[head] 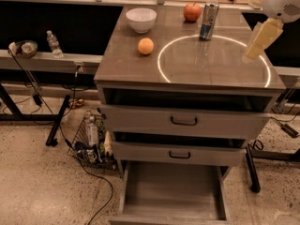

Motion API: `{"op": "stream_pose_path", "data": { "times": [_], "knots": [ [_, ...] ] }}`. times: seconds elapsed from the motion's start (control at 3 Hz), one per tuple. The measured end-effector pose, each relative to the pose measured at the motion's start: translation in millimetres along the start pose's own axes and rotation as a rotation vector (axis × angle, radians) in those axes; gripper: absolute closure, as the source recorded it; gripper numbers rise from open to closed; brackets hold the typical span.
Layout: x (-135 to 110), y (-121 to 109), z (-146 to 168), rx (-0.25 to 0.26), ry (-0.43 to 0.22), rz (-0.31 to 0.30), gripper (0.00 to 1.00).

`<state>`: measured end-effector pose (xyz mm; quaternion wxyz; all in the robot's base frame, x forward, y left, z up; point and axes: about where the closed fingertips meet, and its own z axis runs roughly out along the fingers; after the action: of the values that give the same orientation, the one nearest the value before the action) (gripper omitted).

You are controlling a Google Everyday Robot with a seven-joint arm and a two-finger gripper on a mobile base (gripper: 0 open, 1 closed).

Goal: Place redbull can into bottom drawer

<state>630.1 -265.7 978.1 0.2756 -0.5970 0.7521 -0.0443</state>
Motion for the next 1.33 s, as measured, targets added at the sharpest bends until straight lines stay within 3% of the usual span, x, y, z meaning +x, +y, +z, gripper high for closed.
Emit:
{"op": "stream_pose_path", "data": {
  "times": [0.33,0.67,1.0,1.33],
  "knots": [
    [0.0,0.0,0.0,0.000,0.000,0.000,0.00],
    [3.3,-13.4,14.8,0.052,-0.017,0.051,0.00],
    [14.7,-51.1,53.8,0.151,-0.087,0.168,0.00],
    [17.2,-90.0,90.9,0.216,-0.183,0.240,0.00]
  ]
}}
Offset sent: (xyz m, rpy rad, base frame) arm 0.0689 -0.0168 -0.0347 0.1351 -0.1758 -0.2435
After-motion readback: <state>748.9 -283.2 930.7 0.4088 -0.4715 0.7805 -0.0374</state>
